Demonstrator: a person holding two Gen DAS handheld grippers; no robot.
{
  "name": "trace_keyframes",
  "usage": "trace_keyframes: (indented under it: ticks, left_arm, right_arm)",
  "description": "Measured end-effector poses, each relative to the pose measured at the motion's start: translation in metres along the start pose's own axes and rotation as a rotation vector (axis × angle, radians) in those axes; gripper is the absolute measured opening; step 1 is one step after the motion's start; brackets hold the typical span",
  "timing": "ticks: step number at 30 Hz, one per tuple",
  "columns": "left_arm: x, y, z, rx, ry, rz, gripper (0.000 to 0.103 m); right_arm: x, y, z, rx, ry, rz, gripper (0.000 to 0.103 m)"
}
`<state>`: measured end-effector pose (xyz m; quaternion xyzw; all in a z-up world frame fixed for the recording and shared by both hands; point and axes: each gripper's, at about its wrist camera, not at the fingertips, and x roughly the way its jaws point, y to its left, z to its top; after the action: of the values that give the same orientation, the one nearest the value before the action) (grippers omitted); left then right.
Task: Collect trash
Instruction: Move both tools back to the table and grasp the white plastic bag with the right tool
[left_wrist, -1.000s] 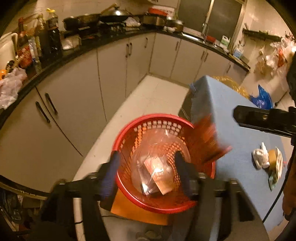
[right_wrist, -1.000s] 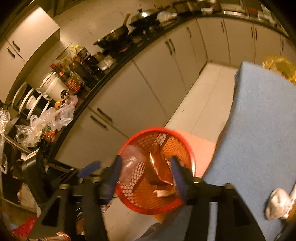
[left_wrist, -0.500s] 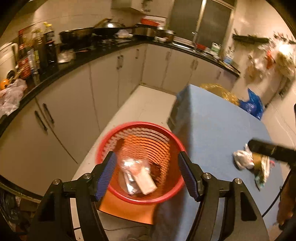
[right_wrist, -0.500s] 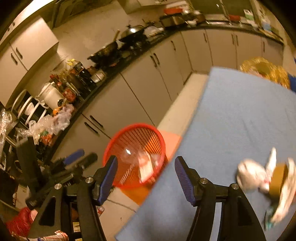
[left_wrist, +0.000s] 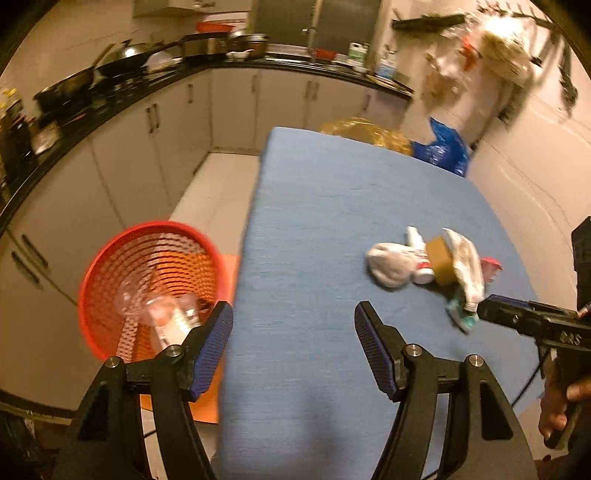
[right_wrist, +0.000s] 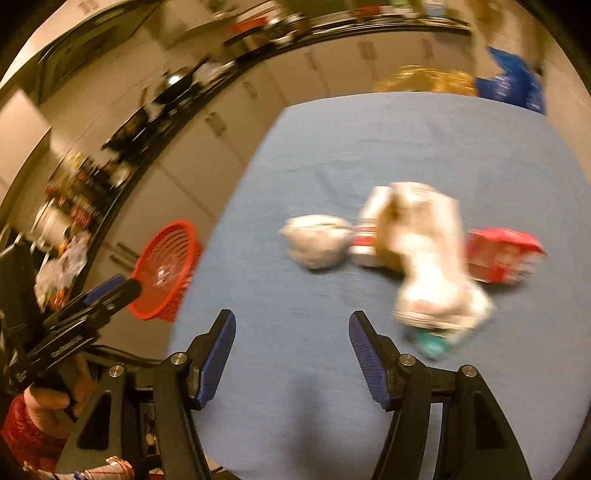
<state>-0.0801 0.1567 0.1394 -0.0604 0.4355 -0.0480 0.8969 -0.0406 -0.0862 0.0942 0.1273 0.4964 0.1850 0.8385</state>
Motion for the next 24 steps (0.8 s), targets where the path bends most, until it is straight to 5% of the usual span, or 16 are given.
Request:
trace_keyframes:
  ticks: [7, 20, 24]
  left_arm:
    - [0.001, -0.034, -0.001, 0.047, 0.029, -0.024, 0.067]
    - [0.002, -0.051, -0.004, 0.052, 0.060, -0.018, 0.069]
    - [0.012, -0.055, 0.003, 0.047, 0.076, -0.040, 0.074]
  right_arm:
    - [-0.002, -0.059, 0.024, 0.017, -0.040, -0.076, 0.063]
    - [0.063, -0.092, 0.054, 0.057, 0.072, 0.056, 0.056]
    - [0.062, -0.085, 0.048, 0.035, 0.074, 0.091, 0.043]
